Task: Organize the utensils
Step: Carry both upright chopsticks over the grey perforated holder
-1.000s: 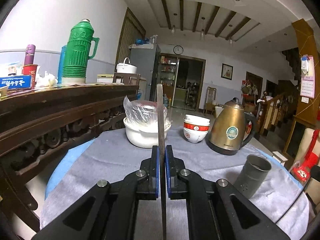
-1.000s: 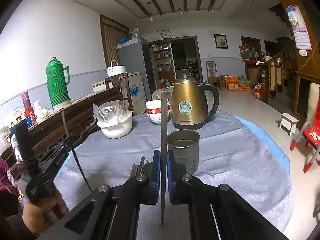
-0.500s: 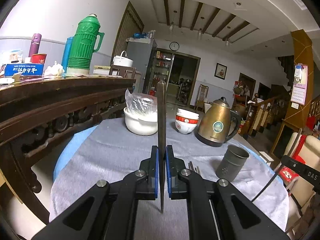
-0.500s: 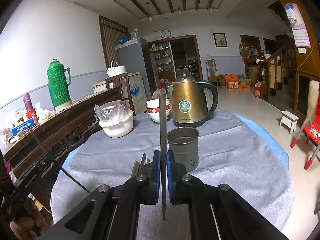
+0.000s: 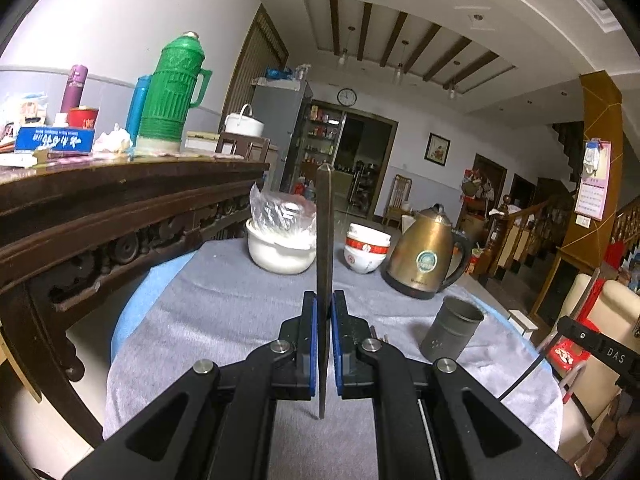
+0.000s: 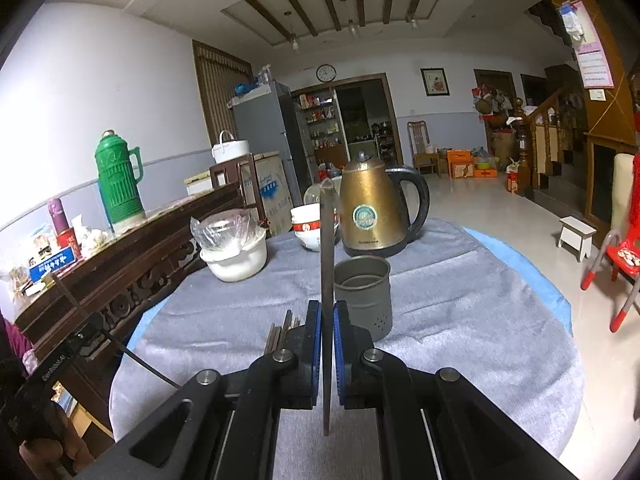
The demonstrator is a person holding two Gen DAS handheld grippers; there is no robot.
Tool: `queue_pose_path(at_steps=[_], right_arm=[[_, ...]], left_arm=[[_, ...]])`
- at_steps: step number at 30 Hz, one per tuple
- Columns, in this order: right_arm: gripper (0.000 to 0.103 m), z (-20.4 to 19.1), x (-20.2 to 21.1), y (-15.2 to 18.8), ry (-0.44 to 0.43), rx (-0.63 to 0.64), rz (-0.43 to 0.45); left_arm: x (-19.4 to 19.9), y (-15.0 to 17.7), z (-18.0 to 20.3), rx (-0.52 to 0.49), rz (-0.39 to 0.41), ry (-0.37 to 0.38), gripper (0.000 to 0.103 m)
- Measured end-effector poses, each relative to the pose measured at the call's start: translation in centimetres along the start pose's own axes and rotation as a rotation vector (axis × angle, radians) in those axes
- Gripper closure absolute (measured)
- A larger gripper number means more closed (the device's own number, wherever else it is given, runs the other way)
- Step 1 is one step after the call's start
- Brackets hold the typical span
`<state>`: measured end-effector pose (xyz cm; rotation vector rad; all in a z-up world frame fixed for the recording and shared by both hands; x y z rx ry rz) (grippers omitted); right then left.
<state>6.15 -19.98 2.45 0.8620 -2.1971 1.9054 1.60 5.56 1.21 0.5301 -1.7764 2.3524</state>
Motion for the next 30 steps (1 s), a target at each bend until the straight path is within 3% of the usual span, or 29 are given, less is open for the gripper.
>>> queue_pose_path(at_steps=[30], right_arm=[[0.096, 0.2, 2.8, 3.1, -0.011, 0.036, -0.044]], left_arm=[[0.6, 2.0, -0.1, -0.008, -0.060, 0.006, 0.096]])
Point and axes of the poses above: each gripper's, at about its wrist camera, not at the fingertips, and x roughly against the way its jaws point, z to its right, y to its underside, the point moved 9 cm from there along -x, roughly the way its jaws point, and after that the axes turned 6 degrees about -z, right-handed, at the moved point
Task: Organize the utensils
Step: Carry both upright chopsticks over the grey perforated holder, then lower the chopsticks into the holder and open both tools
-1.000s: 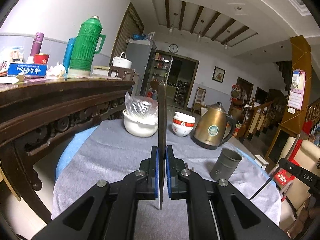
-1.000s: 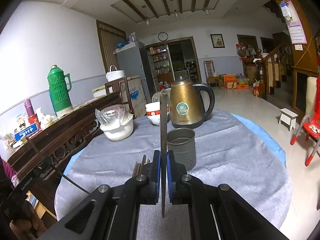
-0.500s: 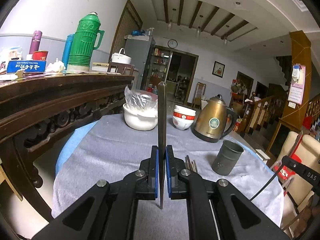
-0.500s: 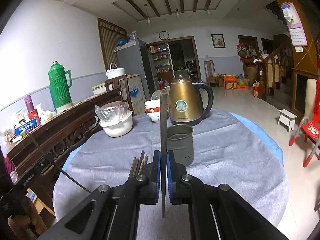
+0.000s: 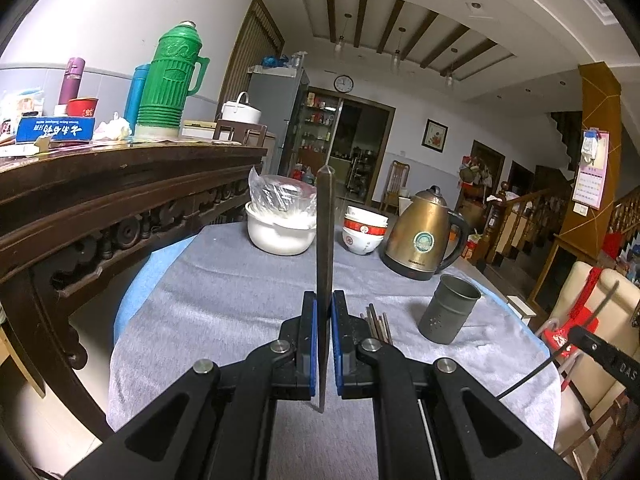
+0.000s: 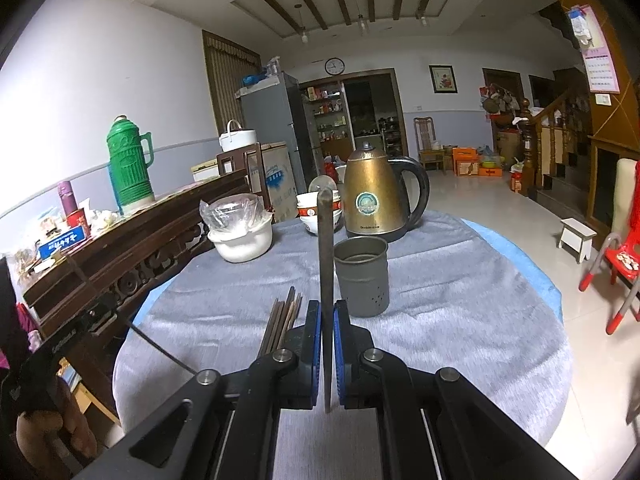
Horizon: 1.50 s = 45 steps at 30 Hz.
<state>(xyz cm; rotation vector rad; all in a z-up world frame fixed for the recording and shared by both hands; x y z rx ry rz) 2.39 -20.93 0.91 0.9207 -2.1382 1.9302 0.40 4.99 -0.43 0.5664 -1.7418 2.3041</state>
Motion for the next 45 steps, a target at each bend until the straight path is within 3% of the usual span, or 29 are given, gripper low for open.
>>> queue_pose_path(at_steps=[5, 9, 18, 23, 28, 32, 45], right_arm=[[0.097, 0.5, 0.2, -0.3, -0.003, -0.022, 0.007], [0.097, 1.3, 0.7, -2.4, -0.018, -0.062, 0.055], [0.097, 3.1, 3.1, -11.3, -0.028, -0.091, 0.241], [0.097, 4.1, 2.3, -15.7, -0.020, -0.089, 0.292], [0.097, 4.7, 0.2, -17.7, -0.015, -0.092, 0.290], [0.097, 5.5, -2.8, -18.0, -0.015, -0.096, 0.238], [0.097, 7.4, -11.1, -15.1, -0.016, -0.106, 0.072]], left_arm=[[0.0, -0.8, 0.8, -0.005, 0.012, 0.021, 0.096], [0.5, -3.2, 2.4, -0.010, 0.056, 0.064, 0.096], [-0.8, -10.4, 7.3, 0.057, 0.106, 0.242, 0.096], [-2.9, -13.1, 10.4, 0.062, 0.106, 0.310, 0.096], [-5.5, -14.9, 13.1, 0.064, 0.093, 0.357, 0.096], [-8.5, -14.9, 14.9, 0.062, 0.043, 0.377, 0.096], [-16.2, -10.7, 16.9, 0.029, -0.124, 0.333, 0.096]])
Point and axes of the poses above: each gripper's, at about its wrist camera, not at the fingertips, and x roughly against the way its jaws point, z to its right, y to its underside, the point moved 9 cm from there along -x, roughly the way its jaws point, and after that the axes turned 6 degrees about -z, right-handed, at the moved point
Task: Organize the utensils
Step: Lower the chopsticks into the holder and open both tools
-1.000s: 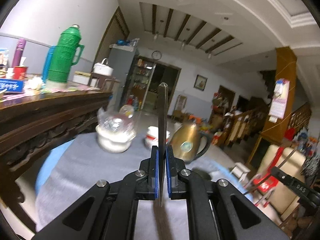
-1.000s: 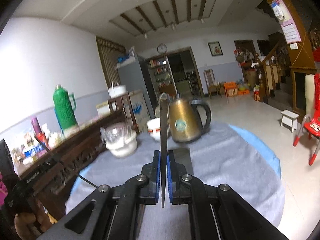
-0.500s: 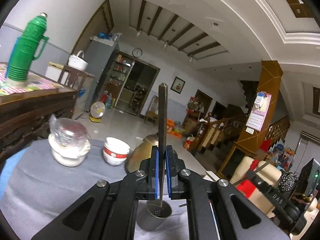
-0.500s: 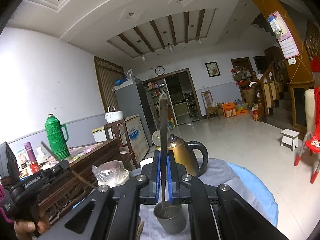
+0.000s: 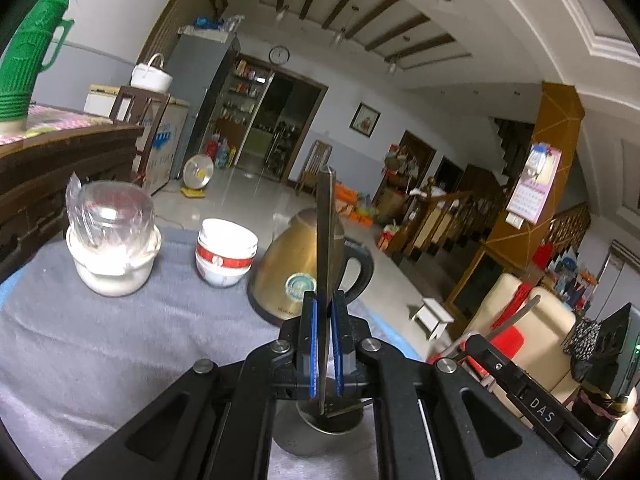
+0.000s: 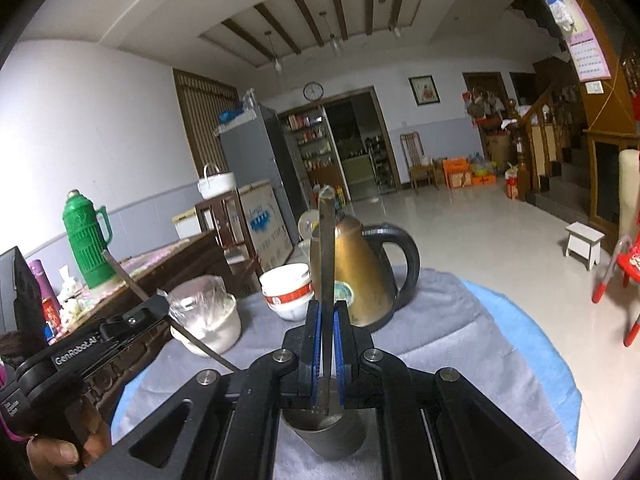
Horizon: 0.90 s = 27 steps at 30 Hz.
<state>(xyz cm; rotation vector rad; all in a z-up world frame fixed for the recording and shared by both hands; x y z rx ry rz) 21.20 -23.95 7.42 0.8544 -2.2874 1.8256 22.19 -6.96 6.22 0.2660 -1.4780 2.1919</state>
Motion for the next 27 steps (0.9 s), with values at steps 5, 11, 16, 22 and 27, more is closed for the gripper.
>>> queue_pose_path(at_steps=[5, 11, 16, 22, 27], right_arm=[[0.097, 0.5, -2.0, 1.1, 0.002, -0.003, -0.056], [0.097, 0.7, -3.7, 2.4, 0.001, -0.012, -0.110], [0.096, 0.9, -4.9, 3.2, -0.004, -0.027, -0.167], [0.095, 1.7, -4.2, 2.7, 0.048, -0.061, -0.168], [0.086, 2.4, -1.1, 1.4, 0.091, -0.092, -0.119]], left_arm=[[-2.0, 1.2, -0.5, -0.006, -0.053, -0.017, 0.096], [-4.0, 2.7, -1.0, -0.008, -0.116, -0.035, 0.096], [-4.9, 3.6, -0.9, -0.010, -0.165, -0.029, 0.094], [-2.2, 2.3, -0.7, 0.012, -0.122, -0.017, 0.056], [3.3, -0.3, -1.9, 0.042, -0.017, -0.044, 0.035]])
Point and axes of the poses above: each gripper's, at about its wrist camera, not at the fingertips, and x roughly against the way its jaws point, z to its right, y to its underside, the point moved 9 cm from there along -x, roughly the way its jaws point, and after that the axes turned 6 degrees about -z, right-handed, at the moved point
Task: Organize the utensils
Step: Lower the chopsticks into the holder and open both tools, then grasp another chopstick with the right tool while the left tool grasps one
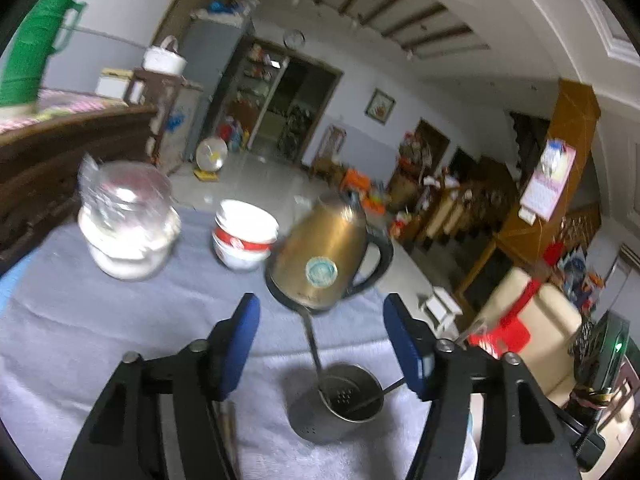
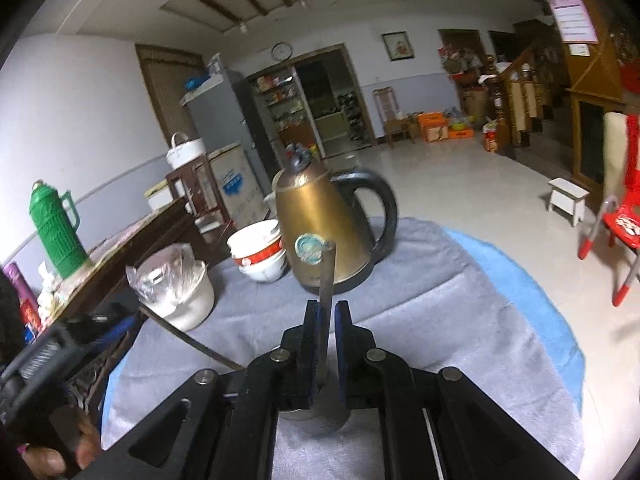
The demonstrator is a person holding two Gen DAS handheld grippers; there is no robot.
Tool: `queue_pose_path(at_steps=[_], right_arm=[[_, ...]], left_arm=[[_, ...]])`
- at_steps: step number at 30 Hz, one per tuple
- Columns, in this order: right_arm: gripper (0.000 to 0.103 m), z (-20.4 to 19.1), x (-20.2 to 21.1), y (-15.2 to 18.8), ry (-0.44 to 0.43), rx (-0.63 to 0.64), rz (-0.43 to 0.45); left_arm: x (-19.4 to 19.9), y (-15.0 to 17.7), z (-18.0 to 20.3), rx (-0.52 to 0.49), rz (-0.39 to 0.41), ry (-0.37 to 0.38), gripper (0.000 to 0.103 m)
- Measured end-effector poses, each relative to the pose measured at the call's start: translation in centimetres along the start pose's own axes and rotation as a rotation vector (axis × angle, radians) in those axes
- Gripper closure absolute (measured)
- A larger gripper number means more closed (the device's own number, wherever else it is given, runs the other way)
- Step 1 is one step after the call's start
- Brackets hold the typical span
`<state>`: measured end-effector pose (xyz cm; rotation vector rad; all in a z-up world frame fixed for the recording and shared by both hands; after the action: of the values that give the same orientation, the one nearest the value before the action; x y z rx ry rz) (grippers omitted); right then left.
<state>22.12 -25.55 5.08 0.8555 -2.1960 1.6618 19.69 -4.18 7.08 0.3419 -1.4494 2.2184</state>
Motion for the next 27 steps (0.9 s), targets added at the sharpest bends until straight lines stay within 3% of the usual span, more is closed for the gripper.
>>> queue_pose_path(at_steps=[3, 4, 5, 10, 16, 18, 20, 22, 27], right_arm=[[0.051, 0.6, 1.9, 0.2, 0.014, -0.024, 0.024], [0.026, 0.8, 2.7, 0.4, 0.013, -0.036, 0.041], [0.022, 1.0, 3.8, 0.8, 0.015, -0.044, 0.061], [0.022, 0.7, 4.9, 5.7, 0.002, -0.034, -0.023], [0.024, -1.0, 2.1, 15.3, -0.047, 0.000, -0.268], [0.030, -2.0, 1.0, 18.0, -0.075, 0.015, -0.351], [0.053, -3.1, 0.0, 19.7, -0.100, 0.030, -0.415], [0.062, -4.4, -1.2, 20.8, -0.116, 0.051, -0.469], [0.062, -7.9, -4.3, 21.1, -0.145, 0.107, -0.535]], left_arm=[[3.0, -0.7, -1.5, 0.022, 0.046, -0.016, 0.028], [4.2, -0.7, -2.4, 0.032, 0.063, -0.029, 0.024], [5.2, -0.6, -3.2, 0.039, 0.073, -0.047, 0.023], [7.9, 3.3, -8.2, 0.053, 0.028, -0.168, 0.020], [7.0, 12.7, -14.4, 0.111, -0.206, -0.305, 0.020], [6.9, 15.1, -15.4, 0.127, -0.258, -0.323, 0.020], [6.9, 17.1, -16.2, 0.144, -0.303, -0.332, 0.020], [7.1, 18.2, -16.6, 0.155, -0.319, -0.332, 0.020], [7.3, 19.0, -16.4, 0.144, -0.338, -0.330, 0.020]])
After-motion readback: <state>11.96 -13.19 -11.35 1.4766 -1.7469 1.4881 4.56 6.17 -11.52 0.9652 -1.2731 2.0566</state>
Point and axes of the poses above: each gripper's, at about its wrist camera, not at the fingertips, and x roughly against the way its jaws point, z to its right, y to its underside, the point moved 9 cm from there along -x, roughly the way its jaws point, and after that the axes turned 6 degrees about -z, right-handed, at the moved point
